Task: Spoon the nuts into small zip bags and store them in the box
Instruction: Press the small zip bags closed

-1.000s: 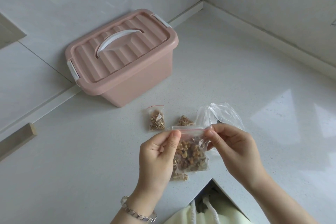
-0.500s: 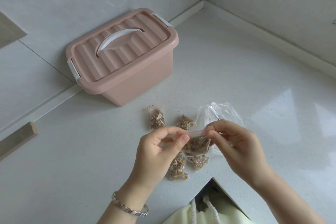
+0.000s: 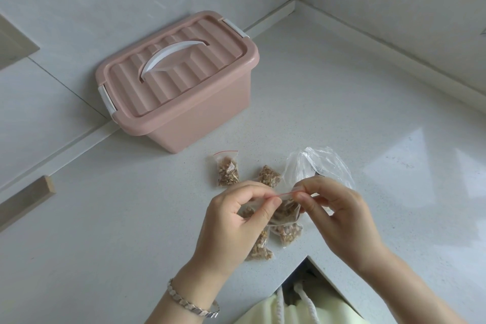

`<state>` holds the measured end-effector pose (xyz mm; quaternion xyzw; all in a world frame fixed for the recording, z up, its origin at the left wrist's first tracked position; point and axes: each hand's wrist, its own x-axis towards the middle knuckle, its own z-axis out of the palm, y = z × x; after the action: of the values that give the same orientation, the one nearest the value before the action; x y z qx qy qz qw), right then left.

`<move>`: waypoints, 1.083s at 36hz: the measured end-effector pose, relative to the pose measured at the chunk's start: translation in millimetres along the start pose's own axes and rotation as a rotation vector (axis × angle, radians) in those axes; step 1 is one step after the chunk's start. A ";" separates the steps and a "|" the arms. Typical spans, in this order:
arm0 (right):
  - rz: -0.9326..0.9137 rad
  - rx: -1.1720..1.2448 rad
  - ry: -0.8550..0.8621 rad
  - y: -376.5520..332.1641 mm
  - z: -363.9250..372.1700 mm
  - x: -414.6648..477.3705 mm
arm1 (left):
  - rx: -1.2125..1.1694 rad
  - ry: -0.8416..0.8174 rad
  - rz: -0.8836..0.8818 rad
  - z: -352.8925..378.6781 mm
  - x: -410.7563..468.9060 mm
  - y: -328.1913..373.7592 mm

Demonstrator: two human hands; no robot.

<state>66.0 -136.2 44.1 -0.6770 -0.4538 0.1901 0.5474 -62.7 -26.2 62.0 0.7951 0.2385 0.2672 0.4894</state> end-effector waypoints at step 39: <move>-0.001 -0.159 -0.171 8.7 7.4 13.9 | 0.011 -0.019 -0.053 -16.1 -11.3 -32.7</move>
<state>71.1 -120.4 37.1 -0.6995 -0.5128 0.2100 0.4513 -85.5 -9.7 36.4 0.7936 0.2562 0.2452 0.4944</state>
